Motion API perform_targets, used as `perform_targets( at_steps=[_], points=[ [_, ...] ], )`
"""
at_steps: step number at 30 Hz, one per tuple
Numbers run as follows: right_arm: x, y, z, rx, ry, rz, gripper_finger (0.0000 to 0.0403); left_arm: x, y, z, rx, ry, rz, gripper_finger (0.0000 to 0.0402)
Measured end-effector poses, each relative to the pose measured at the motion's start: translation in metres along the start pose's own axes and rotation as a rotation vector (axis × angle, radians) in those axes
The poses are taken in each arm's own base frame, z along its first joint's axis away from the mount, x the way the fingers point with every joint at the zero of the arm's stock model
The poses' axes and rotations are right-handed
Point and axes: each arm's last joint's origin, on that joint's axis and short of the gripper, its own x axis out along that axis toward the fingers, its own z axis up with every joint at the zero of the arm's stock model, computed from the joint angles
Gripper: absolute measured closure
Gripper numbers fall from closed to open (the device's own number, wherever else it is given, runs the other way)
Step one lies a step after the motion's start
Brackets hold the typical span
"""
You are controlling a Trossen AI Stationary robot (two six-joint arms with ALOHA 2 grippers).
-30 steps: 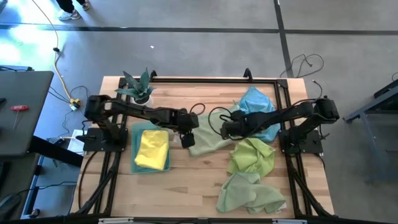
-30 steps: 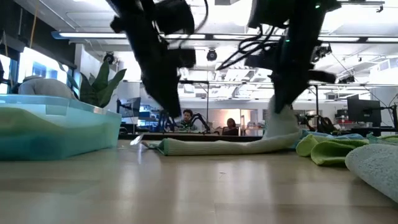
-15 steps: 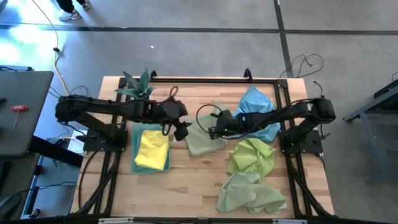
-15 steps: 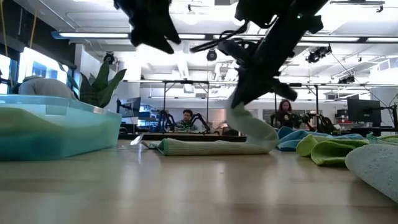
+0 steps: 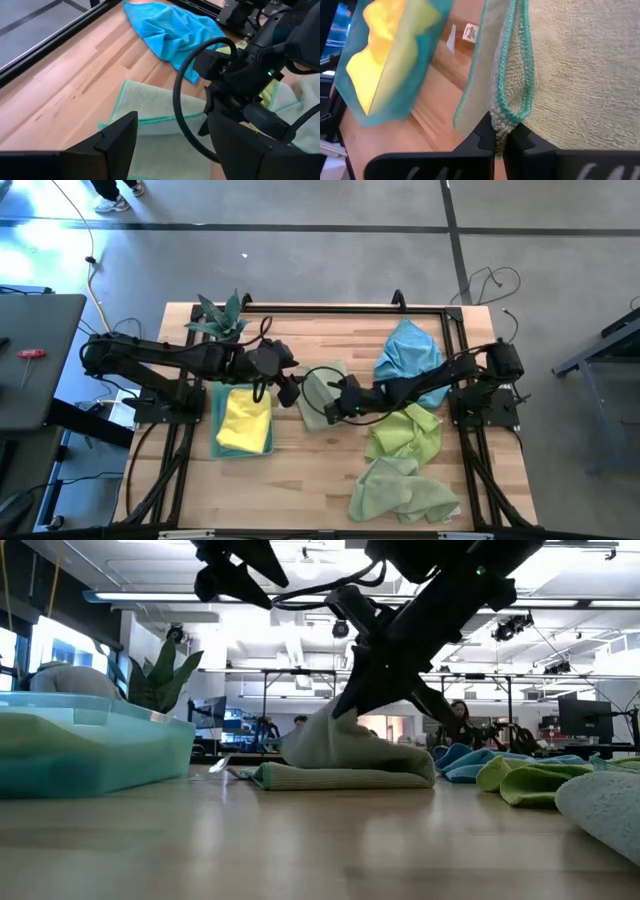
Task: Fold microfiber towels
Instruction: Fold the top green microfiber towel
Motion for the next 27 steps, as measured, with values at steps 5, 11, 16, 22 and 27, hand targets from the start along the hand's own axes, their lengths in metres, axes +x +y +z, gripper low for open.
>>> perform_targets(
  at_steps=[5, 11, 16, 22, 27],
  points=[
    [0.0, 0.0, -0.002, 0.027, -0.042, -0.018, 0.0403, 0.0, 0.0, 0.0, 0.003, -0.005, 0.009, 0.017],
    [0.0, 0.002, 0.001, 0.061, -0.105, -0.011, 0.0403, 0.0, 0.002, 0.001, 0.006, -0.013, 0.027, 0.017],
    [0.0, 0.004, 0.0, 0.084, -0.11, -0.001, 0.0403, 0.0, 0.002, 0.001, 0.017, -0.013, 0.028, 0.017],
    [0.012, 0.009, -0.016, 0.117, -0.107, 0.052, 0.0403, 0.001, 0.002, 0.001, 0.017, -0.015, 0.032, 0.017],
    [0.014, 0.009, -0.02, 0.115, -0.115, 0.051, 0.0403, 0.001, 0.002, 0.001, 0.014, -0.016, 0.034, 0.017]
  ],
)
